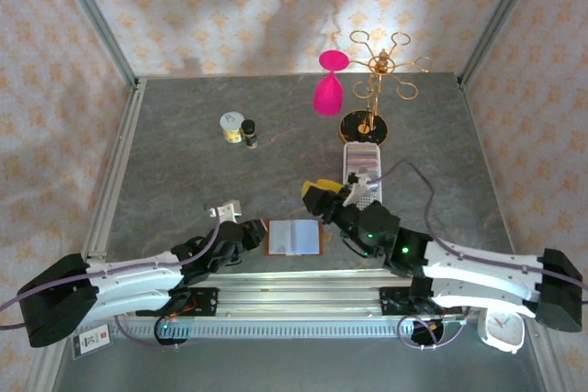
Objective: Put the credit cards into the card holder
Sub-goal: Flip over the card slot in the card holder.
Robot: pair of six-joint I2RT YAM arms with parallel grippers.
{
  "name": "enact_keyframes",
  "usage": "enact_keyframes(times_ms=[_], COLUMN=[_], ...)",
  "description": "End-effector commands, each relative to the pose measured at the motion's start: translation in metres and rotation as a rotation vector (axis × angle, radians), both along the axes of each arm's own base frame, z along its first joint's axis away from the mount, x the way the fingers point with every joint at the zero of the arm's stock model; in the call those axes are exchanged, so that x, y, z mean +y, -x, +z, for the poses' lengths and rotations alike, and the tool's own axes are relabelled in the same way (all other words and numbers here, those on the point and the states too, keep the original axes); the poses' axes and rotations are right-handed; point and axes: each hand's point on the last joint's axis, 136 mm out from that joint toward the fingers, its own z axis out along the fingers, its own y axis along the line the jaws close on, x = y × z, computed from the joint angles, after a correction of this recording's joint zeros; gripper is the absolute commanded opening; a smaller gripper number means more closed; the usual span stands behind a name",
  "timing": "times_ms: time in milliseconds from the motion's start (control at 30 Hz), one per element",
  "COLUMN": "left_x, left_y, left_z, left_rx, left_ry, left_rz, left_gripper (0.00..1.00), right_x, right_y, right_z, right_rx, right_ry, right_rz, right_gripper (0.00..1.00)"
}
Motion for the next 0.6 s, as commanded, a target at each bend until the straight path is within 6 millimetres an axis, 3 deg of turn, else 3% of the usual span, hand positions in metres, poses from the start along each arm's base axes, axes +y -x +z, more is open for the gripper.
enact_keyframes(times_ms=[0,100,267,400,567], left_x=[0.005,0.007,-0.002,-0.013,-0.014], left_y=[-0.007,-0.012,-0.024,-0.032,-0.046], left_z=[0.013,0.026,0.067,0.097,0.129], left_rx=[-0.082,-0.118,-0.213,-0.274,-0.335], left_ry=[-0.04,-0.072,-0.163,-0.163,-0.173], left_rz=[0.016,0.028,-0.017,-0.067,-0.081], left_gripper=[0.28,0.34,0.44,0.53,0.61], right_x=[-0.009,-0.012,-0.002,-0.006,-0.024], right_y=[0.008,0.011,0.019,0.017,-0.001], right_z=[0.015,0.02,0.02,0.027,0.018], right_rx=[-0.305,-0.432,-0.631,-0.706,-0.684], right_ry=[0.265,0.43,0.713,0.847,1.075], right_rz=[0.005,0.009,0.102,0.094,0.046], right_gripper=[0.58,0.62,0.7,0.83,0.88])
